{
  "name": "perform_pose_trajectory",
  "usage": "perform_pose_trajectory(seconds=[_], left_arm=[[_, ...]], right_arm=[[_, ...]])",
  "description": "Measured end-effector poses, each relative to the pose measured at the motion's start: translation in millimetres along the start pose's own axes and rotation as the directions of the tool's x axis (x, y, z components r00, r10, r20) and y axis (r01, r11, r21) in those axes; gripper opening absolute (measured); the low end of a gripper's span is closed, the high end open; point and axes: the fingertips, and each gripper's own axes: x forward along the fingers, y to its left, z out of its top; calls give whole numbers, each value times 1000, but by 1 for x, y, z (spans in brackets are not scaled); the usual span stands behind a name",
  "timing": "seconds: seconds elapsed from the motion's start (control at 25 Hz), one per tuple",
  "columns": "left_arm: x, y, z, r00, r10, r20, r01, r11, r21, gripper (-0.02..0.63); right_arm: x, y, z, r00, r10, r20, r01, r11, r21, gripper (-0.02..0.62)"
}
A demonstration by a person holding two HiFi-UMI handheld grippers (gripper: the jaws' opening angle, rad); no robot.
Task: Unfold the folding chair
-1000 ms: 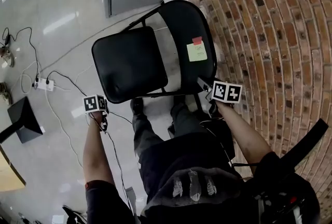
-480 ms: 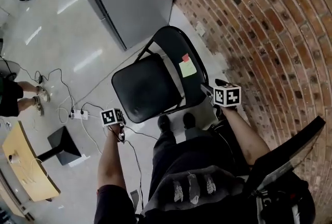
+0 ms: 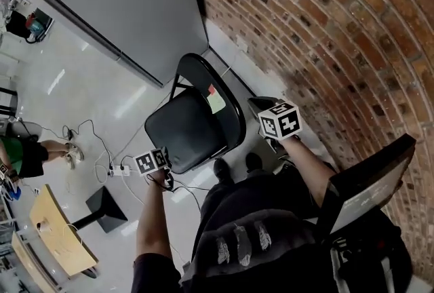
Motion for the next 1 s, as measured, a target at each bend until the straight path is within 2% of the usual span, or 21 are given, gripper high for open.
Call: perform_pose_trajectory(seconds=[0.16,0.28,0.44,0.52,0.76,1.0], left_arm=[[-27,-52,27,990,-27,139,32,999,-31,0],[-58,-84,44,969,-64,239,79,995,-53,0],[-95,-117,45,939,-106,326,148,983,-107,0],[-109,-132,37,928,-124,351,176,977,-120,0],[-135,-168,9,910,-144,390,185,980,-69,0],[-149,-180,10,890,-191,415,199,980,23,0]], right_arm=[[6,19,2,996,73,-43,-77,993,-92,2],[7,42,1,986,148,-83,-159,977,-140,2],[0,67,-4,966,231,-113,-250,948,-195,2],[-3,75,-9,958,256,-130,-279,936,-215,2],[-9,99,-28,930,318,-186,-358,899,-251,2],[-11,116,-27,931,299,-207,-352,887,-298,2]])
